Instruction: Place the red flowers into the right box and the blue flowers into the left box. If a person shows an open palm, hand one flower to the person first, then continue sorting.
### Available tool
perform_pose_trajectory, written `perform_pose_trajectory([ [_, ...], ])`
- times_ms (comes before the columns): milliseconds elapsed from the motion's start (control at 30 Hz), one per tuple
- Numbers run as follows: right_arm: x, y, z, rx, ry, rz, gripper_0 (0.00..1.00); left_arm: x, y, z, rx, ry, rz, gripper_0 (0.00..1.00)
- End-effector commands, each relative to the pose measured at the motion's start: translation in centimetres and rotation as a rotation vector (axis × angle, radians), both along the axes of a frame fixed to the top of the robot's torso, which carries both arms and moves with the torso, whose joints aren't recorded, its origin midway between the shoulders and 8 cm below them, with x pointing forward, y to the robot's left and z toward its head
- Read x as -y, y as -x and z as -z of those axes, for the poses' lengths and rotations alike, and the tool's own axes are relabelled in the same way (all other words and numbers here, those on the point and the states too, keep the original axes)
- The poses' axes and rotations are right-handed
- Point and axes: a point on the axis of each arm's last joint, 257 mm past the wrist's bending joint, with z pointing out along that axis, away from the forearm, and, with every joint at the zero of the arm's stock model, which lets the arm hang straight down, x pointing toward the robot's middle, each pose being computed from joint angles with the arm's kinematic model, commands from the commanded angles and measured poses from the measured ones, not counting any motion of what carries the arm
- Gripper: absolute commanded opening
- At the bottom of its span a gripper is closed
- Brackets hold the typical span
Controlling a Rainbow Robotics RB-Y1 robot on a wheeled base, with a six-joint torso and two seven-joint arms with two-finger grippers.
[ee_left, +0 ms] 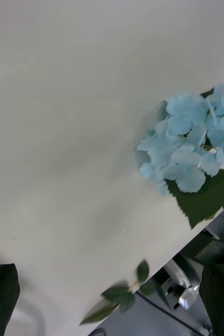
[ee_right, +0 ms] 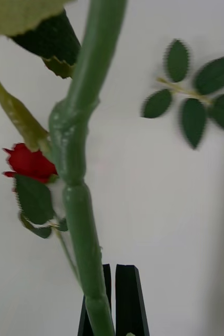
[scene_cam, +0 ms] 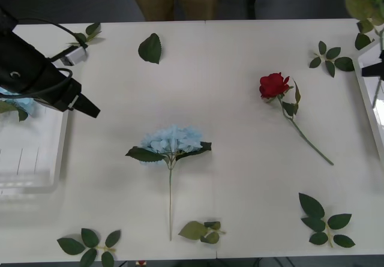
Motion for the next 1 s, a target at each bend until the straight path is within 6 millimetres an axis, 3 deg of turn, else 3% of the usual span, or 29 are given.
perform_pose_trajectory([
  [33,9.6,1.9,-3.5,-0.006,0.229,0.128,0.00,-0.9,0.0,-2.0,-0.055,-0.061,-0.137,1.00],
  [233,19.7,3.6,-4.0,-0.024,0.596,0.242,0.00,-0.9,2.3,0.4,-0.069,-0.189,-0.286,1.00],
  [367,23.1,5.9,-1.6,-0.095,0.695,0.294,0.00,0.8,4.3,2.2,-0.062,-0.231,-0.420,1.00],
  [467,24.7,7.0,0.9,-0.126,0.758,0.305,0.00,3.3,5.2,2.9,-0.028,-0.199,-0.482,1.00],
  [600,24.5,7.4,4.4,-0.152,0.797,0.284,0.00,6.2,6.7,3.4,0.010,-0.160,-0.519,1.00],
  [733,22.8,7.1,7.4,-0.168,0.755,0.293,0.00,8.5,8.6,4.8,0.049,-0.178,-0.540,1.00],
  [900,21.4,6.4,9.1,-0.167,0.752,0.286,0.00,10.2,11.4,7.4,0.076,-0.237,-0.553,1.00],
  [933,21.3,6.3,9.1,-0.165,0.751,0.285,0.03,10.3,11.6,7.7,0.076,-0.245,-0.553,1.00],
  [1000,21.1,6.1,9.3,-0.158,0.751,0.289,0.25,10.1,12.3,8.9,0.087,-0.287,-0.559,1.00],
])
